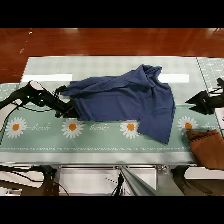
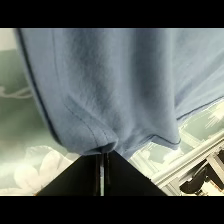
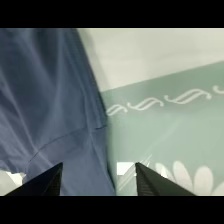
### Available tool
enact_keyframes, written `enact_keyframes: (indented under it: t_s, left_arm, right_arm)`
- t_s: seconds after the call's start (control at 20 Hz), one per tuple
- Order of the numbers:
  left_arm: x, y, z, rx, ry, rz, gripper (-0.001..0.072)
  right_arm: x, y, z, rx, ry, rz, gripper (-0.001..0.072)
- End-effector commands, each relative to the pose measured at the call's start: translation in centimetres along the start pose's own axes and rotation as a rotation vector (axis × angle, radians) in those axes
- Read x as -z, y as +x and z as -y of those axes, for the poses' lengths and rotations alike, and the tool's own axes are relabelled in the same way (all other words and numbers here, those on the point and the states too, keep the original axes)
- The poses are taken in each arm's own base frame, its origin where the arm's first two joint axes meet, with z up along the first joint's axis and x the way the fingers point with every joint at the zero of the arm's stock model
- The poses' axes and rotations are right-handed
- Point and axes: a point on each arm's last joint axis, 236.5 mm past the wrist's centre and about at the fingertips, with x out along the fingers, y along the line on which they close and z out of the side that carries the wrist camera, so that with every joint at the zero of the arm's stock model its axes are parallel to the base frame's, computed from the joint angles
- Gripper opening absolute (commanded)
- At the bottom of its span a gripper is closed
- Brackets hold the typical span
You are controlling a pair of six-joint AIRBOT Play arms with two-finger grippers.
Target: Fold the shirts.
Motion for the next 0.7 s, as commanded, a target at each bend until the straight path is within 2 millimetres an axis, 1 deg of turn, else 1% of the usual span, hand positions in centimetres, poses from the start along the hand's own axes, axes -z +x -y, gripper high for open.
enact_keyframes:
  t_s: [0.0, 0.15, 0.2, 0.3, 0.4, 0.45, 0.5, 0.55, 0.6, 0.65]
  left_arm:
    - [-0.5, 0.0, -0.3, -0.013, 0.004, 0.023, 0.0022]
    - [-0.6, 0.0, -0.3, -0.013, 0.007, 0.024, 0.0022]
    - [-0.6, 0.0, -0.3, -0.013, 0.007, 0.025, 0.0022]
    - [-0.8, -0.2, 0.1, -0.005, 0.022, 0.033, 0.0022]
    - [-1.7, -1.1, 1.1, 0.014, 0.054, 0.067, 0.0021]
    - [-2.4, -1.9, 1.7, 0.016, 0.072, 0.094, 0.0022]
    - [-3.2, -3.0, 2.5, 0.017, 0.095, 0.127, 0.0021]
    - [-4.0, -4.4, 3.5, 0.016, 0.125, 0.169, 0.0021]
    - [-4.8, -6.4, 4.8, 0.015, 0.166, 0.226, 0.0021]
    - [-5.6, -8.9, 6.6, 0.014, 0.218, 0.298, 0.002]
  right_arm:
    - [-0.3, 2.9, 0.0, 0.028, -0.01, 0.035, 0.0539]
    - [-0.9, 5.7, -1.4, 0.096, -0.088, 0.057, 0.0538]
    - [-1.2, 6.3, -1.4, 0.138, -0.092, 0.068, 0.0536]
    - [-1.0, 7.4, -1.6, 0.197, -0.095, 0.06, 0.0522]
    - [-0.2, 8.1, -2.3, 0.21, -0.127, 0.031, 0.0269]
    - [0.1, 8.2, -2.5, 0.208, -0.132, 0.017, 0.011]
    - [0.4, 8.0, -2.7, 0.204, -0.141, 0.006, 0.0028]
    - [0.3, 7.4, -3.1, 0.201, -0.163, 0.008, 0.0028]
    - [0.0, 6.2, -4.0, 0.194, -0.2, 0.024, 0.0027]
    - [-0.7, 4.6, -5.4, 0.182, -0.248, 0.055, 0.0027]
